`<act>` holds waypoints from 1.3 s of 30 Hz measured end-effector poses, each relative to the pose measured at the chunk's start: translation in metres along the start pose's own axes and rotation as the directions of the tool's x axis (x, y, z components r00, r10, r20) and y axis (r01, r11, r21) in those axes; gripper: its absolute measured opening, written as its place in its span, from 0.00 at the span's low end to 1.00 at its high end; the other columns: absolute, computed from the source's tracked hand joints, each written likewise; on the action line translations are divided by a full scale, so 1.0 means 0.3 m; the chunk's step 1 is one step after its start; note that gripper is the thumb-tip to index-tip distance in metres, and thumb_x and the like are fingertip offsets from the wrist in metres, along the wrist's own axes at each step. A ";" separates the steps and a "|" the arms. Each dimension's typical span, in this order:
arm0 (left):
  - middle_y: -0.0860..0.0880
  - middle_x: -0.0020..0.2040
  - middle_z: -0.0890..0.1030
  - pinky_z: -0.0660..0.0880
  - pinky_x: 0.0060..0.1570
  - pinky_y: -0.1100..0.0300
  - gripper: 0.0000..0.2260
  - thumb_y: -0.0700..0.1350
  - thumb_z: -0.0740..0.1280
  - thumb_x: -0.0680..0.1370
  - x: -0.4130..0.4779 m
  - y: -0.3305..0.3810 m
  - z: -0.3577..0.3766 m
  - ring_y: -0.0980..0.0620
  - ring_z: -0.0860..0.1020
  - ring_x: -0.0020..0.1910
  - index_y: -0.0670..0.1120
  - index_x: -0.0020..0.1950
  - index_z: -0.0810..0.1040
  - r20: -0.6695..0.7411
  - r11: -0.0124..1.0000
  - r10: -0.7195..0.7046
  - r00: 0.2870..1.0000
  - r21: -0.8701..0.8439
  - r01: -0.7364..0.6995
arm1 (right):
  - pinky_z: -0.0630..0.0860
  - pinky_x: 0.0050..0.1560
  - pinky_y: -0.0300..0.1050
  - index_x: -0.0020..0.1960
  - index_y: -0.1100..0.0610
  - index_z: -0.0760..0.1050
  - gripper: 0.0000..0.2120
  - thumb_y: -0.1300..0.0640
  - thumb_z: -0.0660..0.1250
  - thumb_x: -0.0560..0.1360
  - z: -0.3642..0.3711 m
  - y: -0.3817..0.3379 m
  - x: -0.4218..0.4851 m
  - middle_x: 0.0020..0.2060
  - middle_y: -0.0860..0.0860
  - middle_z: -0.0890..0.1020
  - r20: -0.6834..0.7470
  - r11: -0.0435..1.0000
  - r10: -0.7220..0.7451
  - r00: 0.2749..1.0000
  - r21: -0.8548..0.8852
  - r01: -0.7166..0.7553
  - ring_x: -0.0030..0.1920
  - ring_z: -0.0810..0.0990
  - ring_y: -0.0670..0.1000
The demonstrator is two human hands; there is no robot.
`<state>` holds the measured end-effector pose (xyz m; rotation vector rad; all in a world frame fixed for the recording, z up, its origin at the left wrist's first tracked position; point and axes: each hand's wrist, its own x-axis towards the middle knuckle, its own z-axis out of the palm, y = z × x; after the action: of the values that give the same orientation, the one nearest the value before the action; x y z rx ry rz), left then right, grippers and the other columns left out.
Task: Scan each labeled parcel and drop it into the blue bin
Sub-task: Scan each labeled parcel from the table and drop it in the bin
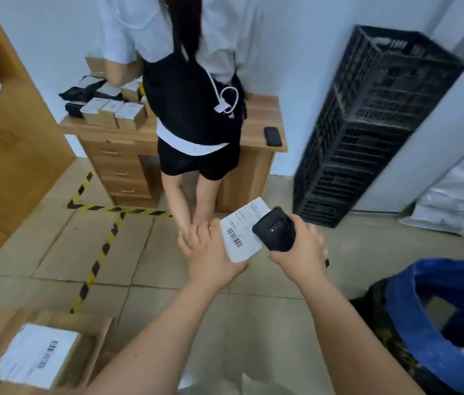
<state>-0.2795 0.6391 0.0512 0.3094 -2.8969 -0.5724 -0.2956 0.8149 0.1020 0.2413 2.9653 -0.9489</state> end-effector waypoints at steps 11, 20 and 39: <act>0.47 0.68 0.67 0.48 0.74 0.40 0.47 0.70 0.76 0.57 -0.080 0.802 0.347 0.45 0.58 0.71 0.49 0.68 0.66 0.184 0.983 0.166 0.969 -0.113 -0.147 | 0.66 0.67 0.59 0.71 0.45 0.66 0.36 0.53 0.75 0.66 -0.554 0.785 0.003 0.64 0.52 0.71 -0.220 0.917 0.396 0.891 0.135 -0.375 0.67 0.68 0.58; 0.49 0.66 0.65 0.39 0.73 0.41 0.48 0.70 0.74 0.57 -0.046 1.262 0.634 0.47 0.55 0.70 0.50 0.70 0.63 0.306 0.849 0.527 0.793 -0.164 -0.501 | 0.66 0.68 0.62 0.76 0.45 0.60 0.44 0.49 0.77 0.66 -0.660 1.165 0.049 0.69 0.51 0.68 -0.262 0.786 0.618 0.741 0.200 -0.585 0.69 0.66 0.59; 0.48 0.65 0.70 0.55 0.68 0.45 0.48 0.71 0.72 0.57 0.054 2.128 1.247 0.45 0.65 0.66 0.48 0.69 0.64 0.579 0.598 0.694 0.427 -0.133 -0.790 | 0.69 0.67 0.58 0.73 0.44 0.64 0.41 0.51 0.78 0.65 -0.960 1.777 0.260 0.66 0.50 0.71 -0.321 0.333 0.930 0.180 0.527 -0.782 0.67 0.69 0.56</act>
<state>-0.4803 1.3458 -0.0378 -1.3631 -3.1393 -0.2687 -0.2829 1.4210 0.0250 2.3390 2.1848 -1.0811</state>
